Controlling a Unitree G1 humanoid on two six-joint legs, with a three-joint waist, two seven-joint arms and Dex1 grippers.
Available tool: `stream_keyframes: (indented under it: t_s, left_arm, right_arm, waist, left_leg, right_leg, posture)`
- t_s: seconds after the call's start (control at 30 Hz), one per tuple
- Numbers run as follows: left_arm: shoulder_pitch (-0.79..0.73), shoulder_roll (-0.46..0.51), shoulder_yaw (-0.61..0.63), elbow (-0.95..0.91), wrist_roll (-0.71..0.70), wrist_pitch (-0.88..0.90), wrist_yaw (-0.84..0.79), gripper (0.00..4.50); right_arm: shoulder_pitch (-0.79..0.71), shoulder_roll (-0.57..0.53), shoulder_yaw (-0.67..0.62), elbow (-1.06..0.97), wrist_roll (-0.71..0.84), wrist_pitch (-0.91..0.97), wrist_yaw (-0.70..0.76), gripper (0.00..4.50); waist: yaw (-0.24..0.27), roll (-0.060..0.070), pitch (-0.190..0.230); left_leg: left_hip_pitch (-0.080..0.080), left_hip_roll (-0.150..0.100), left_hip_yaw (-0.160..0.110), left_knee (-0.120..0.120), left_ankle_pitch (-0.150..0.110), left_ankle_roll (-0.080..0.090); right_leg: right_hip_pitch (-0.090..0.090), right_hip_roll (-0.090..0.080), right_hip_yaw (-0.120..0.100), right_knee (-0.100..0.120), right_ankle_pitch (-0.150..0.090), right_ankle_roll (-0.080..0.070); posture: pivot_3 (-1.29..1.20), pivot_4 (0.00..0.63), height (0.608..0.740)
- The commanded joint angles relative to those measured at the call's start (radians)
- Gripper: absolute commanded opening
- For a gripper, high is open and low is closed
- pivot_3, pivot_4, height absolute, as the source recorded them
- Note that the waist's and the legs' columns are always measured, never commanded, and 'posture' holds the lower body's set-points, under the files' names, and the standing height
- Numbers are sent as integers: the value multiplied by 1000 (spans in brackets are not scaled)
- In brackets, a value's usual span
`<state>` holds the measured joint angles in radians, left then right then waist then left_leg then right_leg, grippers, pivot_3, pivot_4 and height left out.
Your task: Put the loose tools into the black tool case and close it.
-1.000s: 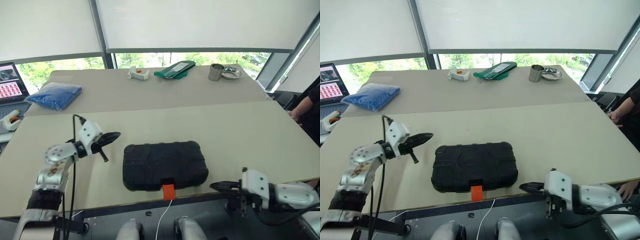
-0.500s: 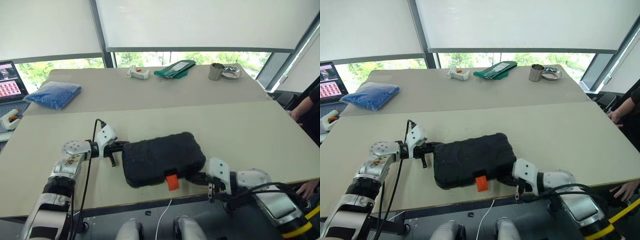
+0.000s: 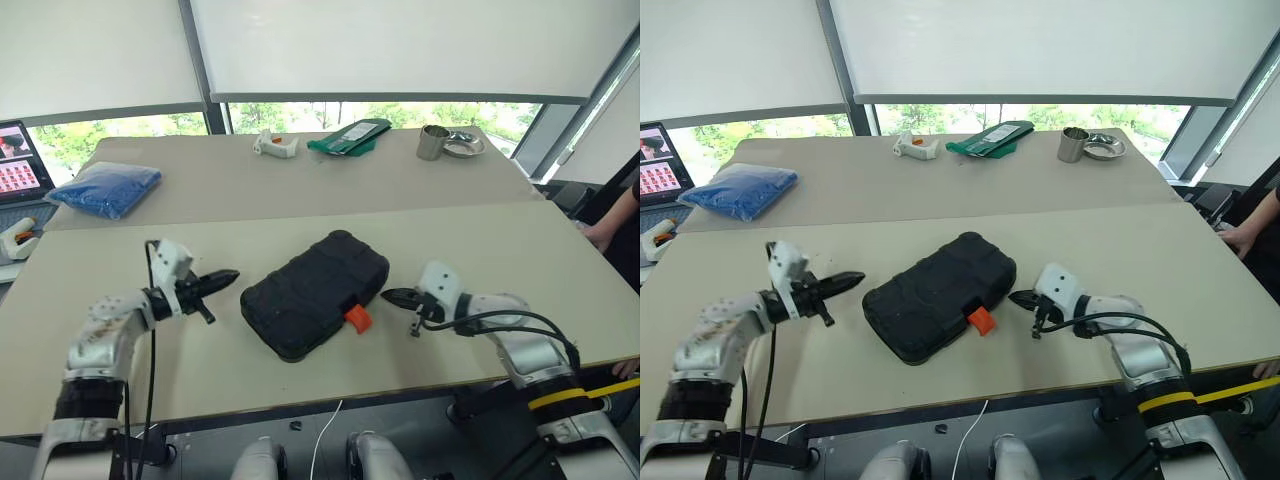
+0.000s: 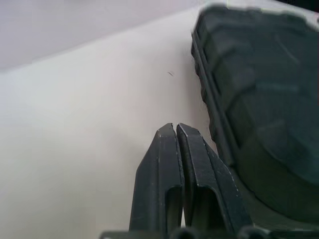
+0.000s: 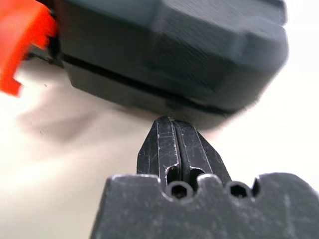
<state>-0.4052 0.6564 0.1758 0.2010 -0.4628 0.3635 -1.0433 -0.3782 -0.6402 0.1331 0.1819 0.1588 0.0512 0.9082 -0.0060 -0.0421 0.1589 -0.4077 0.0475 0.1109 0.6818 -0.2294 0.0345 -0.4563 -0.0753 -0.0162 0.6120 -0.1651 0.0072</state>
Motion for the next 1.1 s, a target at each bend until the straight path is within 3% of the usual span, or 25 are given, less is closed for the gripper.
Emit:
stream_keyframes:
  t_s: [0.03, 0.27, 0.47, 0.7, 1.1]
  left_arm:
    - [-88, 16, -84, -149, -63, 102, -96, 146]
    - [-208, -106, -356, -116, 126, 64, -54, 146]
    - [-150, -119, -520, -32, 295, -6, -52, 146]
    - [-77, -119, -506, -89, 291, 43, -28, 146]
    - [-71, -118, -482, -117, 289, 71, -14, 146]
  right_arm:
    - [60, -4, -90, -93, 125, -73, 92, 0]
    - [178, 39, -114, -256, 188, -57, 87, 0]
    - [205, 75, -82, -360, 203, 26, 45, 0]
    - [186, 107, 7, -360, 153, 70, 51, 0]
    - [140, 131, 80, -208, 31, 31, 33, 0]
  waist:
    - [7, 0, 0]
    - [9, 0, 0]
    - [-2, 4, -3]
    - [-5, 6, -17]
    - [-6, 11, -20]
  left_leg:
    - [0, 0, 0, 0, 0, 0]
    - [1, -3, 1, 0, 0, 1]
    - [4, -2, -1, 0, 0, 0]
    - [20, 0, -1, -3, -1, 1]
    - [20, -1, -1, -5, -2, 1]
  right_leg:
    - [0, 0, 0, 0, 0, 0]
    - [2, 1, 3, 0, -1, 1]
    - [2, 4, 5, 1, -1, 0]
    - [18, 0, 4, -1, -5, -5]
    - [18, 0, 4, -1, -7, -5]
  posture:
    - [0, 150, 740]
    - [0, 150, 740]
    - [0, 150, 740]
    - [0, 150, 740]
    - [0, 150, 740]
